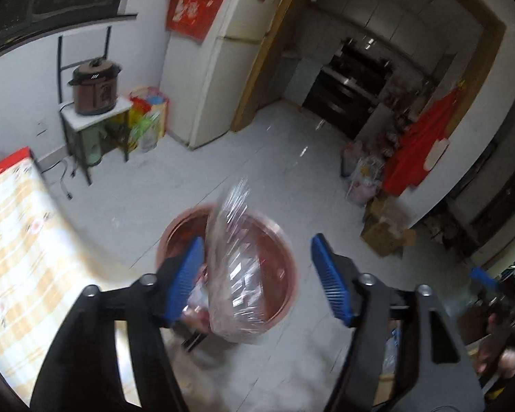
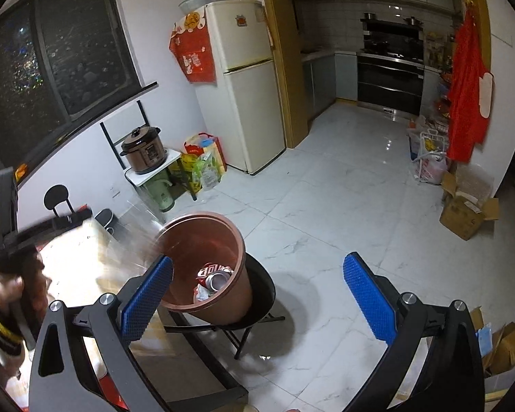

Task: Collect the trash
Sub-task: 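Lower the clear plastic tray into the brown bucket and open the left gripper, then bring both tools back over the table toward the remaining trash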

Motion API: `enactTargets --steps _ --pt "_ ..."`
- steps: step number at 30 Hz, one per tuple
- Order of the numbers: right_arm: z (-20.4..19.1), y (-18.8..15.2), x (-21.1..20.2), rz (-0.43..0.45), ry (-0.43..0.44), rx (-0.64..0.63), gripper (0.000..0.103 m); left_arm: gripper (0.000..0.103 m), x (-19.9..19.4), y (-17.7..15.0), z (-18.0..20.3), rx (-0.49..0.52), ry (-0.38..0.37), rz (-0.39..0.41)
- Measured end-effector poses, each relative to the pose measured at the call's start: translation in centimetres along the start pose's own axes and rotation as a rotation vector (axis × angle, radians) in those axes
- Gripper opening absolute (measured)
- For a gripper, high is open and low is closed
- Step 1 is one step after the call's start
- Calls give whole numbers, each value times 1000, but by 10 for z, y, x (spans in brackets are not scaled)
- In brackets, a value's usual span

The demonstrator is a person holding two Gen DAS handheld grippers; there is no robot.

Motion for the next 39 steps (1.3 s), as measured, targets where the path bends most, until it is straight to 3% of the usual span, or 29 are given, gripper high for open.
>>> enactTargets --steps 6,10,21,31,39 --pt "6 10 -3 26 17 14 98 91 -40 19 14 69 25 109" --pt "-6 19 -1 38 45 3 98 97 -82 16 -4 49 88 156" --pt "-92 38 17 30 157 -86 98 97 -248 -20 -120 -93 403 294" --pt "-229 18 16 -11 305 -204 98 97 -433 -124 -255 -341 731 368" --pt "-340 -15 -4 -44 403 -301 98 97 -562 -220 -318 -510 900 447"
Point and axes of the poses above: each gripper's, at about its wrist camera, not at the fingertips, and x roughly the way its jaws point, z to its right, y to its top, the point moved 8 cm from there along x, roughly the way its jaws point, and after that the axes turned 3 degrees about -y, right-handed, at the moved point
